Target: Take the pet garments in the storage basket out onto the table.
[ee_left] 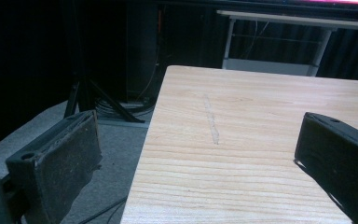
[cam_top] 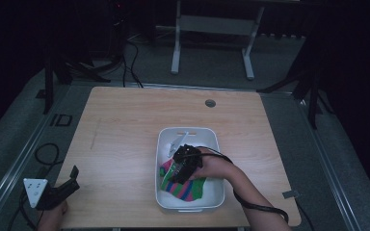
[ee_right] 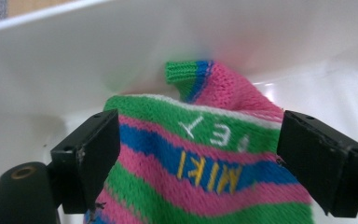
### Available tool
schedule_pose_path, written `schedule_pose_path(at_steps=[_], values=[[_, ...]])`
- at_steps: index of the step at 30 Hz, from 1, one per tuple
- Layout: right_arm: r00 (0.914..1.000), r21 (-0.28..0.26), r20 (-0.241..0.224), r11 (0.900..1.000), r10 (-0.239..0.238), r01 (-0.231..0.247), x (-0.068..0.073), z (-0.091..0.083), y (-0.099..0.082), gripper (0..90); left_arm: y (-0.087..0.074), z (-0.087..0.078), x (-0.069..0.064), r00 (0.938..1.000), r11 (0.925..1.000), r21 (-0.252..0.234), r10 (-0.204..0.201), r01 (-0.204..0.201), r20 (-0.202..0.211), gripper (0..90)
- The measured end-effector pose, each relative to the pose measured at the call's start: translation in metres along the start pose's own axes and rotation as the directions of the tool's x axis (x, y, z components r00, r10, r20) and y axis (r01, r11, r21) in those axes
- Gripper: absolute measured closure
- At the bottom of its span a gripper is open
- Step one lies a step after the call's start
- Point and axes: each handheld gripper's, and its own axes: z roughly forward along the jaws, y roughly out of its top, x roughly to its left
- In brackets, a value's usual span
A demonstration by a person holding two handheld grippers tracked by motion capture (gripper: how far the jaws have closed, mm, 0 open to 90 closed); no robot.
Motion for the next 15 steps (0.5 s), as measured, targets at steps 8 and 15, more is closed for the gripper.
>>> schedule_pose_path(at_steps=[8, 15], values=[[0.999, 0.092, 0.002, 0.9948, -0.044, 0.044, 0.006, 0.022, 0.0, 32.3, 0.0, 0.0, 0.0, 1.0, 1.0, 0.001, 0.0, 0.0, 0.003, 0.9], [0.9982, 0.116, -0.01, 0.9914, -0.06, 0.061, 0.011, 0.014, 0.003, 65.6, 0.0, 0.0, -0.001, 1.0, 1.0, 0.002, 0.006, -0.006, 0.004, 0.9]])
